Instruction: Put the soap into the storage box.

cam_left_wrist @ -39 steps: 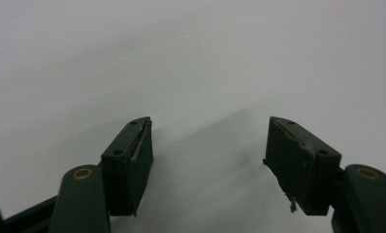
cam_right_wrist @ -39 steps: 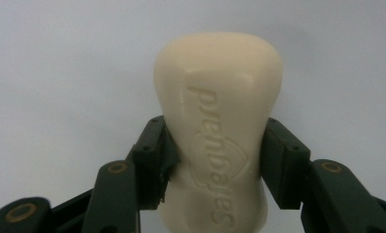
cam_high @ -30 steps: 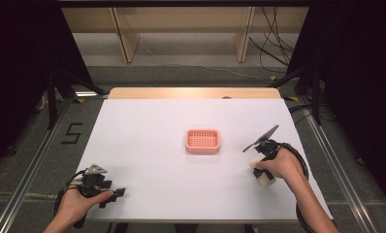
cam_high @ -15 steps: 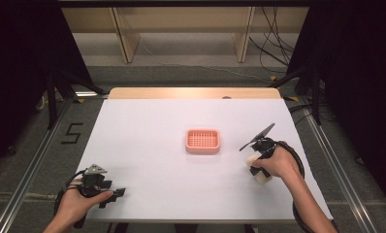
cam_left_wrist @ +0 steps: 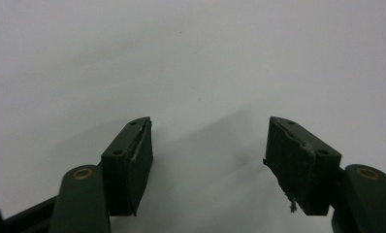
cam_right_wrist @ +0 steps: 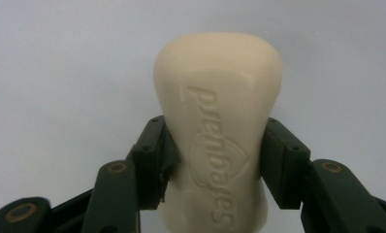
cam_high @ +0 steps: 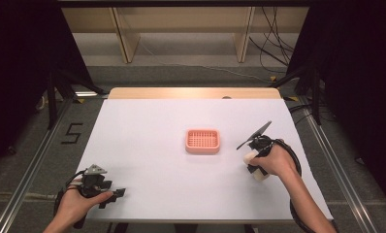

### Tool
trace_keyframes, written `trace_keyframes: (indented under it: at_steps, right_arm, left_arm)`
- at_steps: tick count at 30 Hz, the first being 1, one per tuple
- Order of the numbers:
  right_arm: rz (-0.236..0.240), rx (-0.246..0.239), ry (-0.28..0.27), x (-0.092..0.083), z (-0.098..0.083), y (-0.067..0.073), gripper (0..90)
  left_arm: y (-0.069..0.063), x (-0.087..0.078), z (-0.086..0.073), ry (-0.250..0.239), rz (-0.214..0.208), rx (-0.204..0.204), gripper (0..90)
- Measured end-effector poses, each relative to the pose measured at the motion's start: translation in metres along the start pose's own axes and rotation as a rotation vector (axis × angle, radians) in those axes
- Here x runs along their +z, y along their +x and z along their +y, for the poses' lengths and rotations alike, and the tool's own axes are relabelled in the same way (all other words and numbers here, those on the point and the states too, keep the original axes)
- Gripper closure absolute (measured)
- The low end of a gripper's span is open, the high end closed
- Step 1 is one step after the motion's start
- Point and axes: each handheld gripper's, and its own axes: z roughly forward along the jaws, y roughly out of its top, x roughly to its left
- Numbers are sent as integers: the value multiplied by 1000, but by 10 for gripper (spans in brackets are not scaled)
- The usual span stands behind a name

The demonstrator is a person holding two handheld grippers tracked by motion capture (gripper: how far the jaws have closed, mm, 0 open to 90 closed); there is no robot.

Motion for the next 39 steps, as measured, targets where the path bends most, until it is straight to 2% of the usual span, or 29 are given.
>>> trace_keyframes:
  at_steps: [5, 6, 7, 11, 12, 15, 17, 20, 21, 22, 23, 24, 25, 27, 28, 36, 37, 38, 39]
  right_arm:
    - [-10, -45, -23, 0, 3, 0, 504]
    - [-15, -28, -1, -1, 4, 2, 504]
    - [-10, -53, -12, -1, 4, 1, 504]
    - [-22, -59, -15, -2, 7, 4, 504]
    - [-22, -74, -24, -1, 7, 4, 504]
    - [-18, -109, -5, -1, 9, 4, 504]
    - [-14, -103, -15, 0, 10, 6, 504]
    - [-18, -123, -20, 1, 12, 7, 504]
    - [-18, -132, -24, 1, 12, 7, 504]
    - [-15, -177, -47, 2, 13, 4, 504]
    - [-9, -131, -35, 1, 13, 8, 504]
    - [-10, -131, -35, 0, 13, 8, 504]
    - [-16, -175, -45, 1, 14, 5, 504]
    - [-10, -135, -29, -1, 15, 9, 504]
    - [-14, -152, -41, 0, 15, 7, 504]
    - [-18, -163, -46, -2, 19, 10, 504]
    - [-32, -203, -70, 0, 20, 8, 504]
    - [-33, -179, -65, 0, 21, 9, 504]
    - [-23, -184, -60, -2, 21, 10, 504]
  left_arm:
    - [0, 0, 0, -5, 0, -1, 335]
    - [0, 0, 0, -1, 6, 5, 335]
    - [0, 0, 0, 1, 7, 8, 335]
    - [0, 0, 0, -6, 2, 0, 335]
    - [0, 0, 0, -6, 3, 1, 335]
    - [0, -1, 0, -1, 6, 6, 335]
    - [0, -1, 0, -2, 6, 7, 335]
    - [0, -1, -1, -7, 10, -1, 335]
    - [0, 0, 0, -8, 12, -1, 335]
    - [0, -1, -1, -8, 11, -1, 335]
    - [0, -1, 0, -6, 11, 2, 335]
    - [0, -1, 0, -9, 12, 0, 335]
    - [0, -1, -1, -9, 12, 0, 335]
    - [0, -1, -1, -9, 11, 0, 335]
    - [0, -1, -1, -9, 11, 0, 335]
    - [1, -1, 0, -9, 17, 6, 335]
    - [1, -1, -1, -9, 17, 6, 335]
    - [1, -1, -1, -8, 16, 5, 335]
    - [1, -1, -1, -9, 19, 8, 335]
